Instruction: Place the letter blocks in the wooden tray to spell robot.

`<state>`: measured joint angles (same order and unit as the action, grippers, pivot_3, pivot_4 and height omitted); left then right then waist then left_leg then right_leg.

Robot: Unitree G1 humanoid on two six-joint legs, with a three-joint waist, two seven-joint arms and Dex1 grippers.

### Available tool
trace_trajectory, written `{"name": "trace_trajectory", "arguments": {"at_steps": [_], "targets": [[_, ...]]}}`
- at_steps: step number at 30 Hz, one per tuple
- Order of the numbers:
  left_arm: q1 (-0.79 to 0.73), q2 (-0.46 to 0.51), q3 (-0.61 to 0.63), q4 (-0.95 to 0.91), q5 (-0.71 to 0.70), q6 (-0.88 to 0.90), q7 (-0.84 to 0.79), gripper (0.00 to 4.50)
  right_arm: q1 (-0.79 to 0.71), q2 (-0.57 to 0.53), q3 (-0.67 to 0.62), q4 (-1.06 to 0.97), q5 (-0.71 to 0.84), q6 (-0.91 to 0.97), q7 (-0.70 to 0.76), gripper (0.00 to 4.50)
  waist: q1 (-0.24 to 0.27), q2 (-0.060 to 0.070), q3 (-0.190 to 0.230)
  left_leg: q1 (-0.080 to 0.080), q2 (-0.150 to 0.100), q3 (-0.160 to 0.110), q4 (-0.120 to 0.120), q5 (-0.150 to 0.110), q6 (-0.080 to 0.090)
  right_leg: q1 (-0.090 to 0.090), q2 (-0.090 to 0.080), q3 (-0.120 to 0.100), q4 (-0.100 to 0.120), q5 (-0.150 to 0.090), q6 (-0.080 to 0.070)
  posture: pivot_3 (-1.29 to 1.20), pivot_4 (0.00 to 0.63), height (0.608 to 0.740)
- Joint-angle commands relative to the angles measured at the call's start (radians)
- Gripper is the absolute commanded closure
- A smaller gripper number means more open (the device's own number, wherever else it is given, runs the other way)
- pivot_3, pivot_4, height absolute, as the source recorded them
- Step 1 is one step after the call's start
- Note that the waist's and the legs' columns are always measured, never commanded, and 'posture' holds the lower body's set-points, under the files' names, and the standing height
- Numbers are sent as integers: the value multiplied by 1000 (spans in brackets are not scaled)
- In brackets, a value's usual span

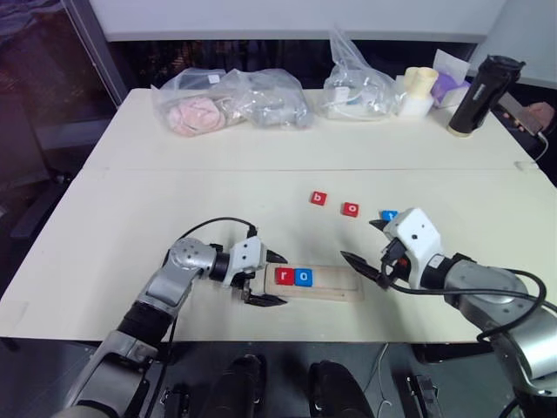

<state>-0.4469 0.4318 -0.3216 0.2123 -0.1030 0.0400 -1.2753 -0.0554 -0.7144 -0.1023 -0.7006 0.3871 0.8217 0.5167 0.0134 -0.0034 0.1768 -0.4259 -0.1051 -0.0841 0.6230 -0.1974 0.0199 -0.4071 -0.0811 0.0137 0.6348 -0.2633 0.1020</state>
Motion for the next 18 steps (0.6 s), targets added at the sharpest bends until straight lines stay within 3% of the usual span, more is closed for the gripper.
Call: {"name": "trace_trajectory", "arguments": {"at_steps": [1, 11, 18], "targets": [[20, 10, 3, -31, -6, -6, 15, 23, -15, -2, 3, -17, 1, -8, 2, 0, 0, 0, 0, 0, 0, 0, 0, 0, 0, 0, 0, 0, 0, 0, 0, 0, 150, 738], [15, 0, 80, -46, -39, -71, 127, 23, -33, 8, 19, -13, 6, -3, -1, 0, 0, 0, 0, 0, 0, 0, 0, 0, 0, 0, 0, 0, 0, 0, 0, 0, 150, 738], [46, 65, 121, -164, -116, 9, 92, 23, -85, 33, 34, 14, 30, 8, 6, 0, -2, 0, 0, 0, 0, 0, -1, 0, 0, -1, 0, 0, 0, 0, 0, 0, 150, 738]]}}
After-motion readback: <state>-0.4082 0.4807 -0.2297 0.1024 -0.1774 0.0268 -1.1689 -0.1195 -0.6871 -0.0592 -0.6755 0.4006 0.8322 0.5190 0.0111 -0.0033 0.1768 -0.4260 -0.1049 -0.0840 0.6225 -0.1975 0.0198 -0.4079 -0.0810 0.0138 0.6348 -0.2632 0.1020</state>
